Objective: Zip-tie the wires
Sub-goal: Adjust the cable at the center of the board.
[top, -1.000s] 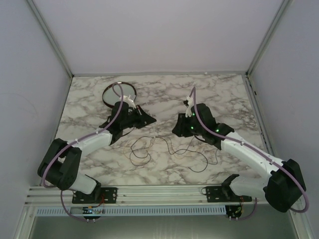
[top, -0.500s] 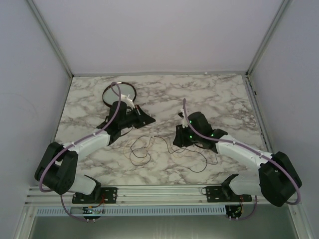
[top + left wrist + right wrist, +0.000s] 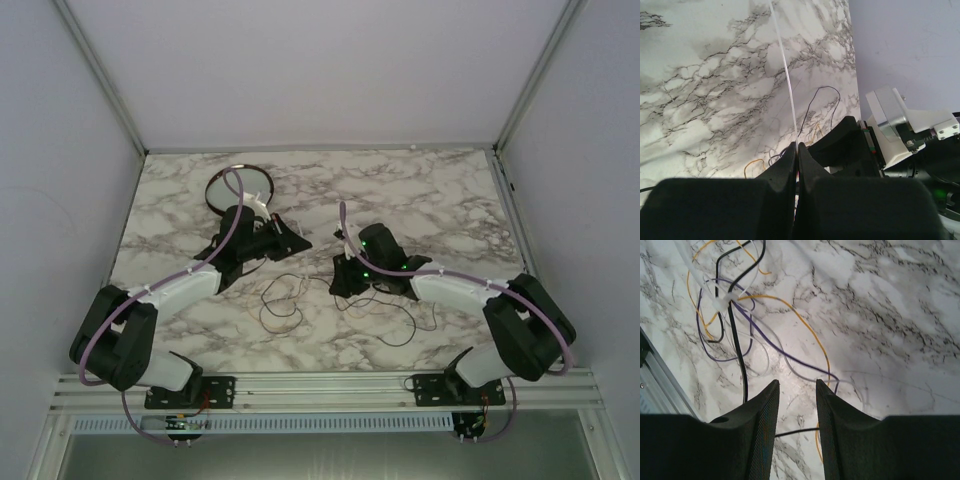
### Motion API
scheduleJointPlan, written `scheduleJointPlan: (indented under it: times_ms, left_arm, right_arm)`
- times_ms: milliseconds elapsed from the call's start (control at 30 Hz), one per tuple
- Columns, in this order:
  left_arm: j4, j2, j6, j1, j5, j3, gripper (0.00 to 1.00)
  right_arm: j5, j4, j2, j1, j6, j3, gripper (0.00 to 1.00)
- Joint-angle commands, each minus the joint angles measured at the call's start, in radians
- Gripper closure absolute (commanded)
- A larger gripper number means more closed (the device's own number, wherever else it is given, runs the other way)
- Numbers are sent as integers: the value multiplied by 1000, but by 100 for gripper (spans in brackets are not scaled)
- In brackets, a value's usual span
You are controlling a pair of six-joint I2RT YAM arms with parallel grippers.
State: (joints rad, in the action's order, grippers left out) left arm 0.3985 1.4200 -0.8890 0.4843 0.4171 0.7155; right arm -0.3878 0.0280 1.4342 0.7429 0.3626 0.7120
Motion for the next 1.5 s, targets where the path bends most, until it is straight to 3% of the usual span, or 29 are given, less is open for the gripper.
scheduleJointPlan:
  times_ms: [0,567,1000,1233,1400,1467]
  left_arm:
    - [36,-23,-14,-6,20,-11,100]
    - [58,-18,-33,-3,25,-19,100]
    - [72,-15,-58,-4,16,-22,100]
    - [80,-15,-68,-3,11,-27,100]
    - [78,-17,-67,-3,10,-26,100]
    - [72,-17,-63,-3,8,-24,100]
  right_arm:
    - [-29,-62,37,15,-54,82,65]
    - [-15,-63,167,66,-95,197,58]
    - [26,-158,192,92,-77,153,58]
    - [33,-162,221,110,-71,160,68]
    - [36,-160,213,112,-61,147,83]
    - [53,-146,191,112,-62,137,85]
